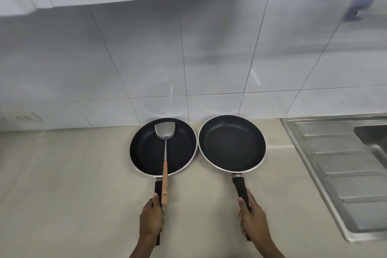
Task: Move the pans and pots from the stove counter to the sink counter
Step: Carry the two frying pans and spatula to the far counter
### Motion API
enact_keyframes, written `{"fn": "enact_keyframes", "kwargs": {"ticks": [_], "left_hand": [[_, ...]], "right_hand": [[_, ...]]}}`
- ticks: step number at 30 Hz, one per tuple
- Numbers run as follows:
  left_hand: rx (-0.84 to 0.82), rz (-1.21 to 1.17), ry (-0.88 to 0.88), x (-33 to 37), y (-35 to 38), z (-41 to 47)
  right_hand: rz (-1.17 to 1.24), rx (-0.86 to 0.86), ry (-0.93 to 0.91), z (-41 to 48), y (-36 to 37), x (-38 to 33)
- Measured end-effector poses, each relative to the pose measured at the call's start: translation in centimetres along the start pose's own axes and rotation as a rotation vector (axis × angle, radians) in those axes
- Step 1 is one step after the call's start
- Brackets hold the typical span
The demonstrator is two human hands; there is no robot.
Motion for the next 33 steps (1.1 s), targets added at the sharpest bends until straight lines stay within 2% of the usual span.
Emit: {"fn": "enact_keyframes", "kwargs": {"ticks": [21, 33], "left_hand": [[-0.052, -0.038, -0.018, 0.5, 0.1, -0.1], [-0.048, 0.059, -0.010, -0.3, -0.7, -1.0]], "right_hand": [[0.014, -0.046, 0.039, 0.1, -0.2, -0.4], [-0.052, -0.102, 0.103, -1.1, -1.1, -2.4]]}}
Point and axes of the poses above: each hand's wrist, its own z-axis towards the middle knuckle, its own y-axis out of the palm, x = y × z, the point moved 2 cm from there along z, towards the middle knuckle, and after that the axes turned 7 degrees about -x, right-handed, at the moved point
